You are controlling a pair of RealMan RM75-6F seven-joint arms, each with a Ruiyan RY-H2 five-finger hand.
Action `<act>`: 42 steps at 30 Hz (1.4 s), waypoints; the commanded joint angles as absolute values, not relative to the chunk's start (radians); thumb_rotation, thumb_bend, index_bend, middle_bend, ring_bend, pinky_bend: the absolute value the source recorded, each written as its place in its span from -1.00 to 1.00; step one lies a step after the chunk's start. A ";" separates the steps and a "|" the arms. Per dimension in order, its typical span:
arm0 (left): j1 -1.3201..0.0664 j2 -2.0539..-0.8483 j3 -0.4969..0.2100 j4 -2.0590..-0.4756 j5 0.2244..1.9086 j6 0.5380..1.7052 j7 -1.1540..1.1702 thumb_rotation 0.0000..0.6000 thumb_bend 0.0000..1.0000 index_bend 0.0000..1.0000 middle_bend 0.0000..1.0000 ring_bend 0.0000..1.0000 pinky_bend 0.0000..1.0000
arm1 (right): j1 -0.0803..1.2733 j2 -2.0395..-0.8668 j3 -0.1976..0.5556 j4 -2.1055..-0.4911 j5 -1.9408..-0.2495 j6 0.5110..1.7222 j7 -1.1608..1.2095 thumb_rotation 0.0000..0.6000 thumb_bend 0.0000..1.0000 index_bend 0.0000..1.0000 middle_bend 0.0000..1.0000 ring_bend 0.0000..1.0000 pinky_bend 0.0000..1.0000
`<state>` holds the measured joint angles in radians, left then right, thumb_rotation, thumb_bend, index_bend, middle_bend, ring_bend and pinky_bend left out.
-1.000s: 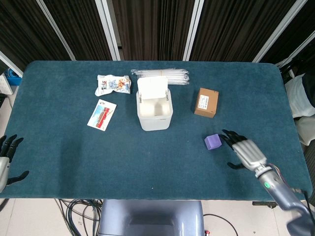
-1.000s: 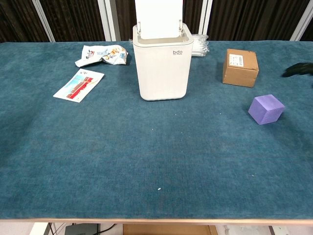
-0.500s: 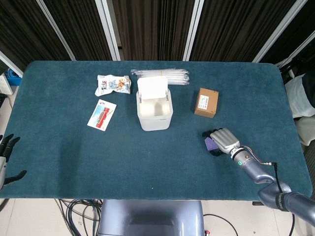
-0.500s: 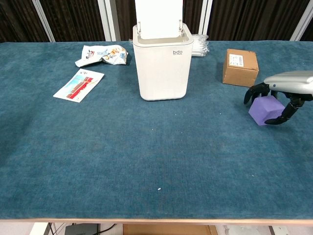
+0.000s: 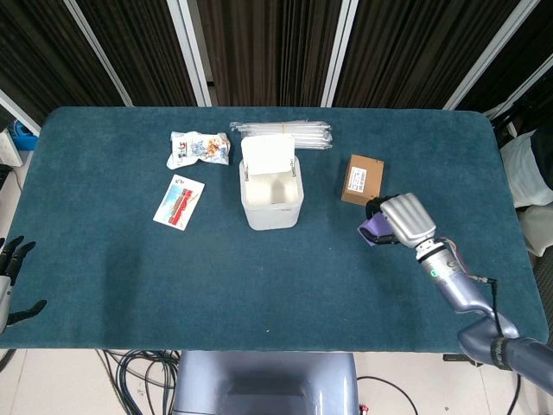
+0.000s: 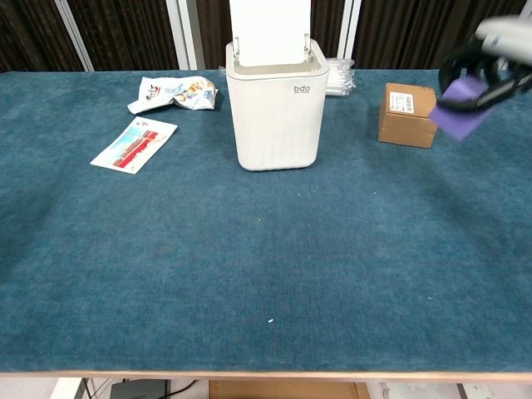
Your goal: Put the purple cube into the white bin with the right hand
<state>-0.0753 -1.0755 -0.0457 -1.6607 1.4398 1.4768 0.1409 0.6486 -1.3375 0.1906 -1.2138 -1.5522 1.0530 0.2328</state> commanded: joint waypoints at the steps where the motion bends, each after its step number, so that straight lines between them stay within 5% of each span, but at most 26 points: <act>1: -0.075 -1.076 -0.045 -1.663 1.441 1.477 0.143 1.00 -0.80 -0.62 -0.70 -1.00 -1.00 | 0.633 -1.207 0.264 -1.379 -1.534 1.125 0.308 1.00 -0.17 0.13 0.08 0.07 0.31; 13: -0.075 -1.077 -0.046 -1.661 1.440 1.477 0.145 1.00 -0.80 -0.62 -0.70 -1.00 -1.00 | 0.927 -1.272 0.412 -1.364 -1.393 0.864 0.266 1.00 -0.19 0.07 -0.01 -0.02 0.31; 24: -0.067 -1.068 -0.054 -1.657 1.437 1.496 0.116 1.00 -0.80 -0.62 -0.70 -1.00 -1.00 | 1.165 -1.492 0.413 -1.125 -1.249 0.652 0.094 1.00 -0.22 0.00 -0.09 -0.10 0.31; 27: -0.066 -1.065 -0.052 -1.658 1.441 1.495 0.109 1.00 -0.80 -0.62 -0.70 -1.00 -1.00 | 1.183 -1.517 0.401 -1.097 -1.206 0.605 0.082 1.00 -0.34 -0.19 -0.24 -0.25 0.27; 33: -0.064 -1.064 -0.055 -1.656 1.440 1.502 0.106 1.00 -0.80 -0.61 -0.70 -1.00 -1.00 | 1.198 -1.476 0.358 -1.139 -1.137 0.442 0.102 1.00 -0.95 -0.94 -0.95 -0.81 -0.15; 42: -0.067 -1.072 -0.059 -1.653 1.430 1.496 0.123 1.00 -0.80 -0.61 -0.70 -1.00 -1.00 | 1.123 -1.339 0.343 -1.297 -1.125 0.550 0.064 1.00 -1.00 -0.96 -0.91 -0.79 -0.18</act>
<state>-0.0660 -1.0712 -0.0591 -1.6536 1.4306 1.4968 0.1225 1.1687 -1.4159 0.3540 -1.2057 -1.1207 0.4869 0.0816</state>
